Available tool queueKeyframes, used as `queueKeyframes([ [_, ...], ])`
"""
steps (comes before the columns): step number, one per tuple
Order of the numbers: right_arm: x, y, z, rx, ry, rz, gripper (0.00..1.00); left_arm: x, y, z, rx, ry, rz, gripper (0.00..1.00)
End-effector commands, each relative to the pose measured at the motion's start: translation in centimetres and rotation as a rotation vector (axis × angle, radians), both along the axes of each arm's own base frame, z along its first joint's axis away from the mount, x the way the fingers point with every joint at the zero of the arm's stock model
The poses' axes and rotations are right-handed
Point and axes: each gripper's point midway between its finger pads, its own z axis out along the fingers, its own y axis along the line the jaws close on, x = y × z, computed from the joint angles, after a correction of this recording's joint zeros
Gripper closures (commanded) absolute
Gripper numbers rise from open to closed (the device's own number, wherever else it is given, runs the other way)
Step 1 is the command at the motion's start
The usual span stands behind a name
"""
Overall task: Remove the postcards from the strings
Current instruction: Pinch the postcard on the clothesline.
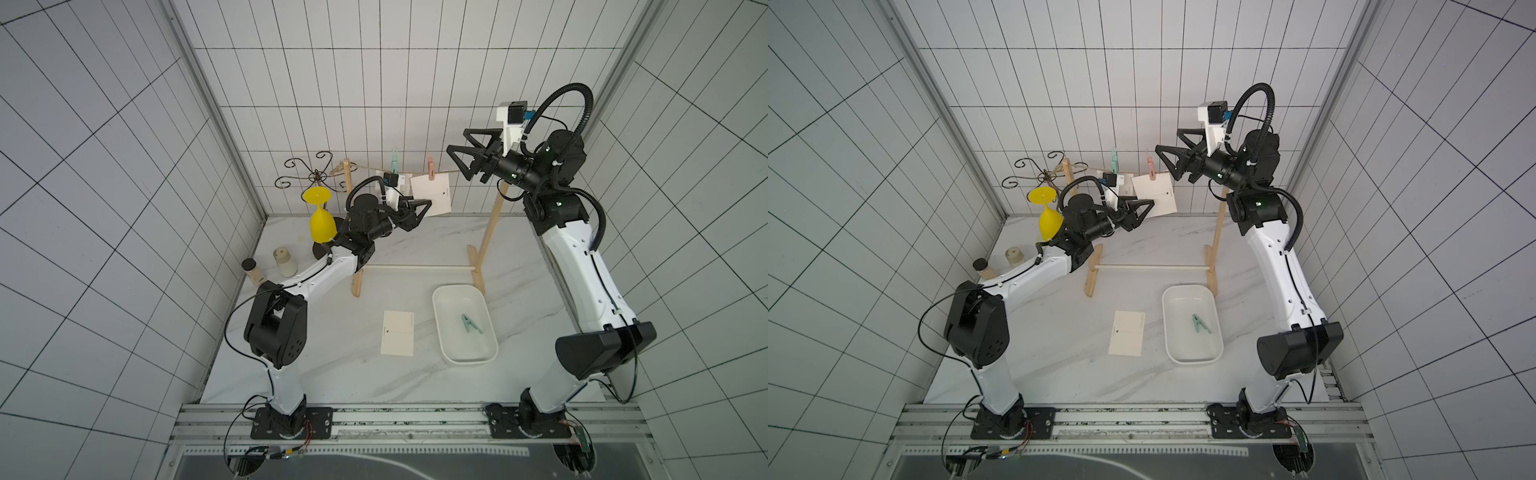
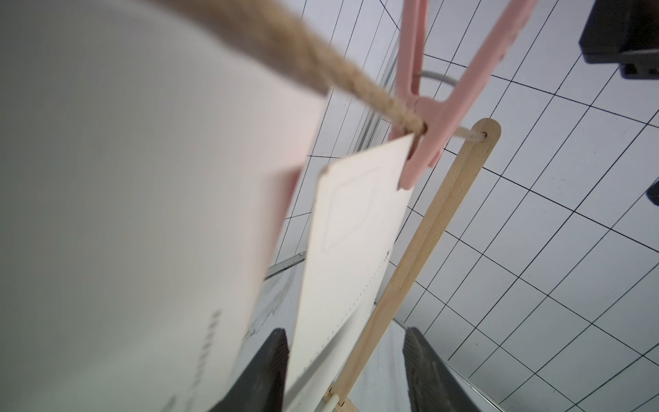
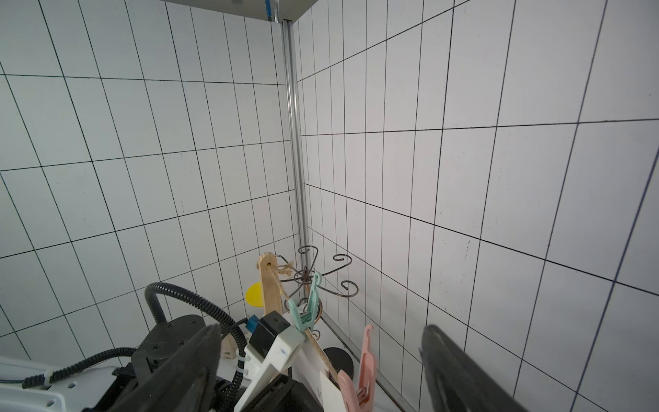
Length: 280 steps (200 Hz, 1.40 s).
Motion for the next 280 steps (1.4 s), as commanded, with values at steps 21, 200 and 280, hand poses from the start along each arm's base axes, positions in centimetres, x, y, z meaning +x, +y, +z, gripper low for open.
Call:
queueKeyframes([
  [21,0.0,0.3,1.9,0.023,-0.049,0.046,0.12,-0.4,-0.6,0.5,-0.018,-0.021,-0.023,0.48],
  [200,3.5,2.0,-0.1,0.027,0.007,0.127,0.14,-1.3,-0.8,-0.5,-0.047,0.004,-0.06,0.8],
  [280,5.1,3.2,-2.0,0.008,0.024,0.167,0.14,-1.8,-0.5,0.0,-0.056,-0.013,-0.111,1.0],
])
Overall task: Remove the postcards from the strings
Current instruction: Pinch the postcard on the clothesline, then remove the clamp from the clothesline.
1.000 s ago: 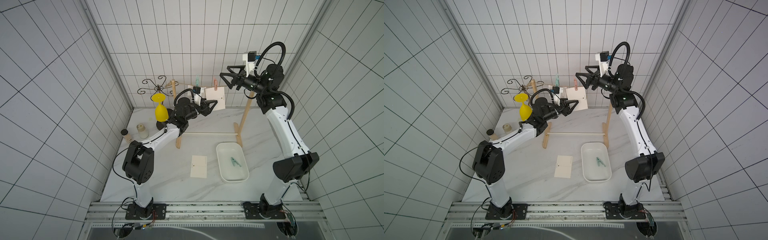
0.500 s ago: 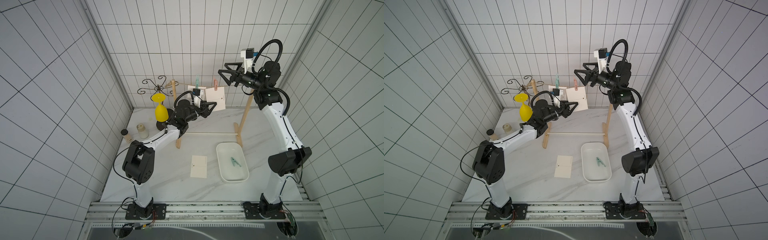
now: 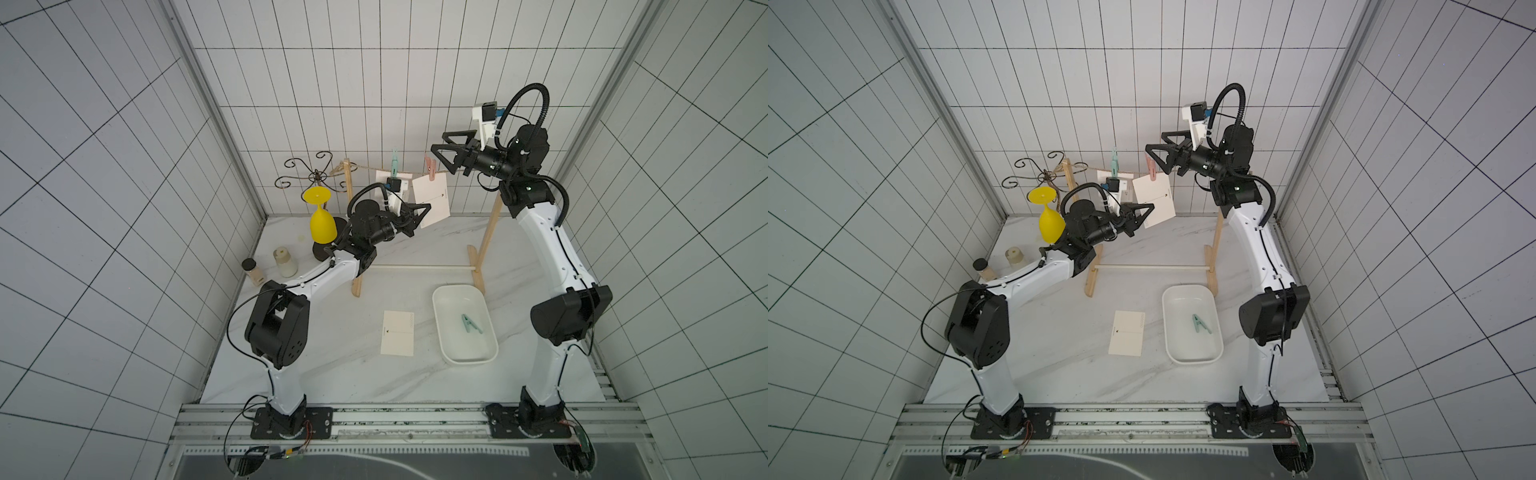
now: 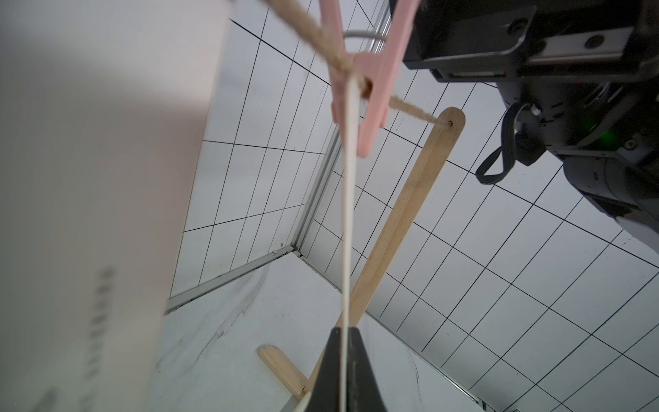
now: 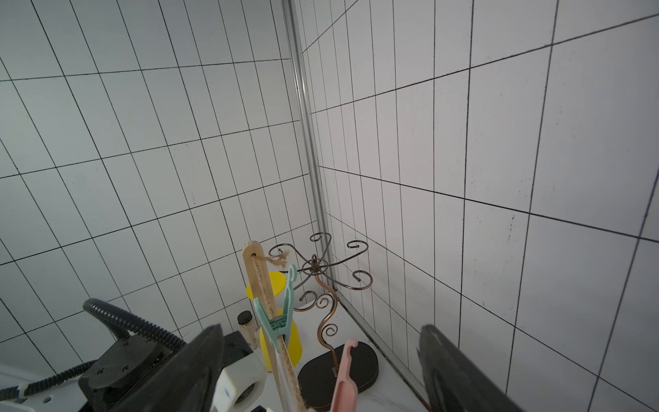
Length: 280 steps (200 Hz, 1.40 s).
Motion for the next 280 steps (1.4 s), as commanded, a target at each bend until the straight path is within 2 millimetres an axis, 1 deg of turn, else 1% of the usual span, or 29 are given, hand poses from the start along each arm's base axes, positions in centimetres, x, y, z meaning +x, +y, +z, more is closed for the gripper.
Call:
queueKeyframes([
  [1,-1.0,0.5,1.8,0.003,-0.073,0.043,0.14,-0.4,0.3,0.6,-0.017,-0.021,-0.033,1.0],
  [41,-0.6,1.2,1.0,-0.018,-0.07,0.073,0.14,-0.3,0.7,0.9,-0.02,-0.027,-0.069,1.0],
  [74,-0.1,1.8,-0.5,-0.058,-0.055,0.064,0.14,-0.3,0.7,0.8,-0.007,-0.026,-0.085,1.0],
  [106,-0.2,2.2,-1.8,-0.102,-0.044,0.087,0.14,-0.3,0.5,0.6,0.009,-0.026,-0.103,1.0],
  [126,-0.5,2.3,-2.3,-0.116,-0.041,0.109,0.14,-0.4,0.4,0.5,0.014,-0.024,-0.12,1.0],
  [171,-0.5,2.6,-3.7,-0.15,-0.023,0.126,0.14,-0.4,0.3,0.3,0.034,-0.023,-0.136,1.0],
  [219,-1.3,3.2,-4.1,-0.165,-0.024,0.173,0.15,-0.4,0.3,0.0,0.048,-0.015,-0.151,1.0],
  [280,-1.8,3.8,-5.0,-0.189,-0.021,0.201,0.17,-0.4,0.5,-0.2,0.059,-0.005,-0.17,1.0],
])
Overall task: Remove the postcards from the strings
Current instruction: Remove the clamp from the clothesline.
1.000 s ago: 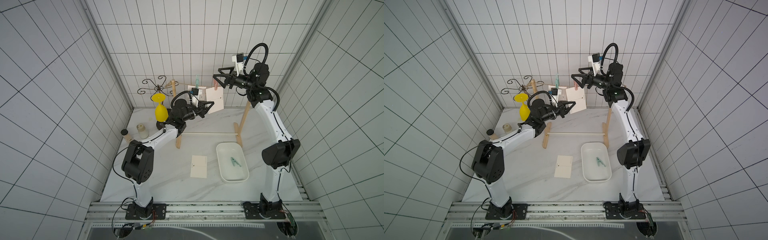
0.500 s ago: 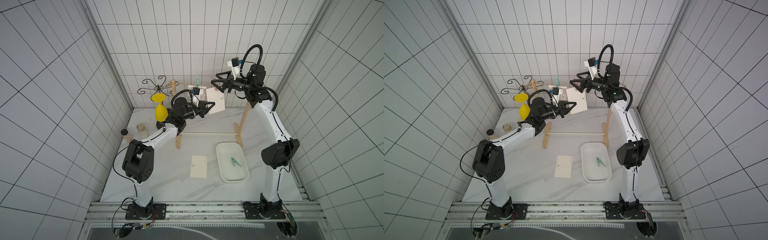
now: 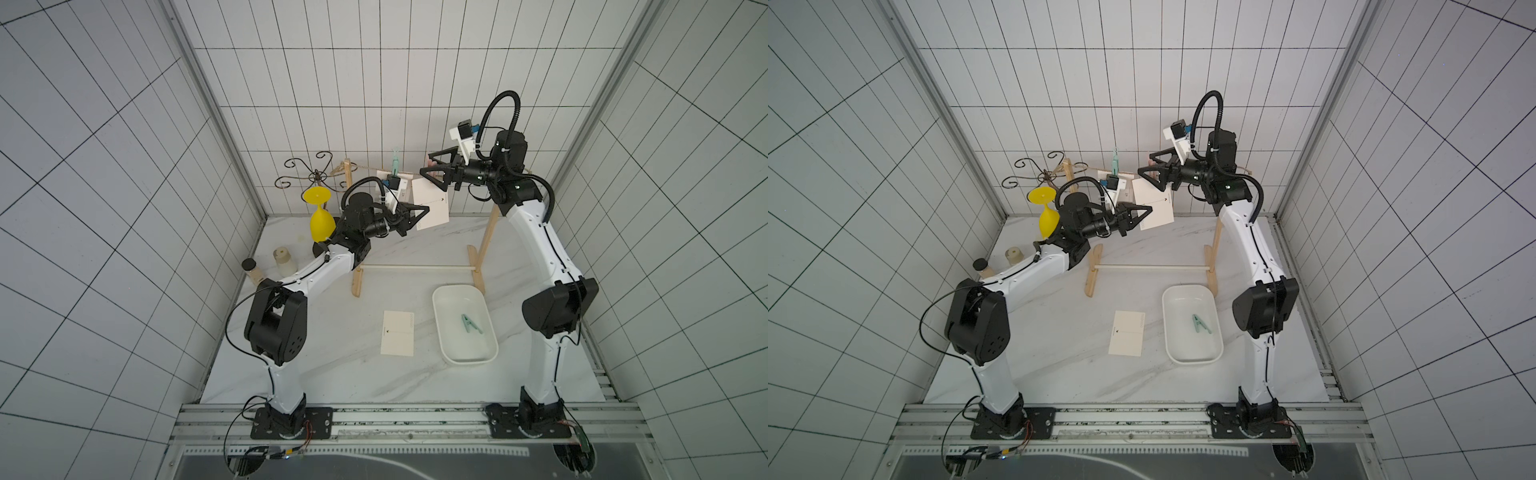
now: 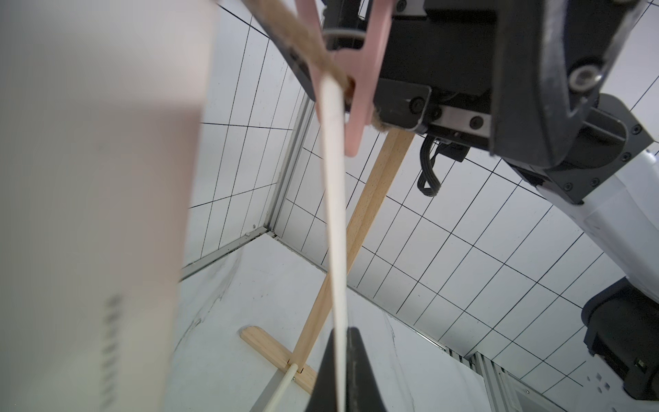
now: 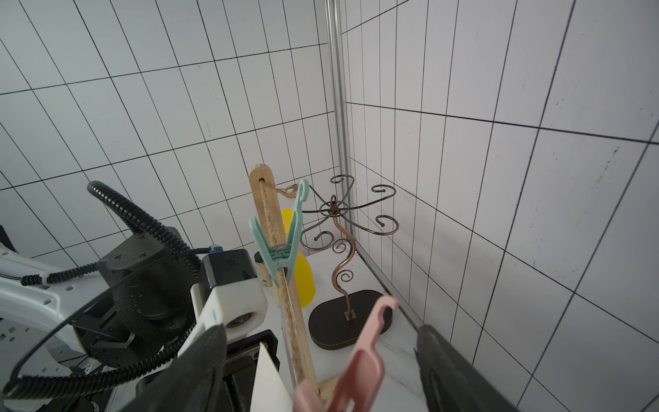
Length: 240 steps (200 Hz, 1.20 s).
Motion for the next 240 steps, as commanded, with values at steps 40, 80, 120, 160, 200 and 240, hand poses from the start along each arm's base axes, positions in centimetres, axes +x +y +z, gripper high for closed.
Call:
queueKeyframes([
  [40,-1.9,0.8,1.4,-0.005,-0.062,0.087,0.26,0.5,0.2,-0.1,0.013,-0.004,-0.029,1.0],
  [80,-2.3,0.9,1.4,-0.004,-0.059,0.112,0.39,0.3,0.2,-0.3,0.013,0.01,-0.053,1.0],
  [120,-2.8,0.9,1.5,-0.003,-0.064,0.132,0.42,0.2,0.2,-0.5,0.016,0.022,-0.075,1.0],
  [160,-3.1,0.8,1.6,-0.001,-0.067,0.153,0.48,-0.1,0.3,-0.6,0.018,0.03,-0.095,1.0],
  [200,-3.4,0.6,1.7,0.003,-0.065,0.175,0.5,-0.1,0.4,-0.4,0.016,0.033,-0.102,1.0],
  [240,-3.7,0.3,2.0,0.014,-0.065,0.2,0.55,-0.1,0.5,-0.3,0.015,0.033,-0.107,1.0],
])
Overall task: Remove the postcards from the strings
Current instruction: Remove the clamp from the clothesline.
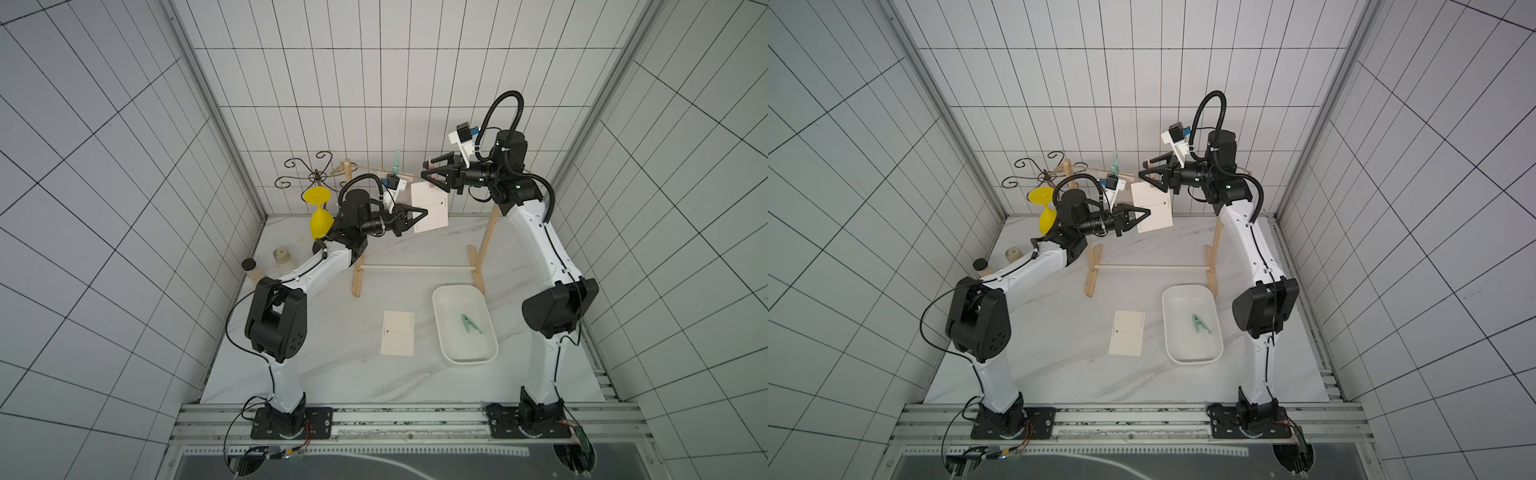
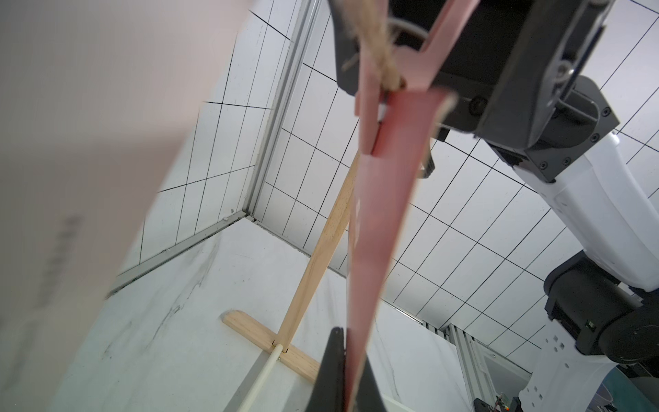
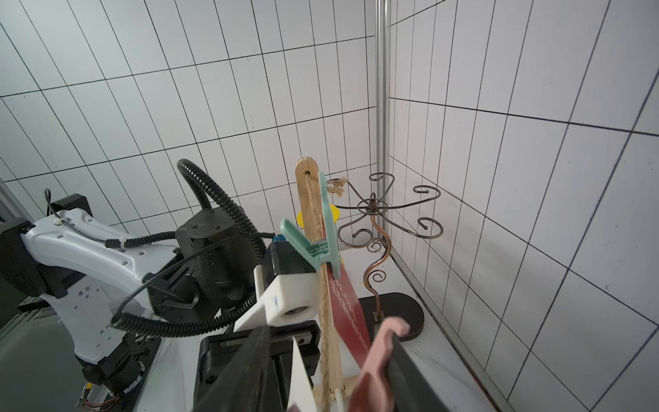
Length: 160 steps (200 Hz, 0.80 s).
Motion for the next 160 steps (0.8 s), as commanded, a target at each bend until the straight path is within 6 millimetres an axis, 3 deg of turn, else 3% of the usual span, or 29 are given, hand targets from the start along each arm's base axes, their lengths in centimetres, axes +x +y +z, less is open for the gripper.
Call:
queueKeyframes([
  [1,-1.16,-0.3,1.88,0.019,-0.055,0.055,0.55,0.46,0.01,0.16,-0.003,0.001,-0.008,1.0],
  [51,-1.27,-0.54,2.1,0.028,-0.05,0.07,0.66,0.44,0.14,0.09,-0.001,0.004,-0.01,1.0],
  [160,-1.41,-0.69,2.22,0.033,-0.048,0.083,0.63,0.49,0.19,0.04,-0.002,0.009,-0.017,1.0],
])
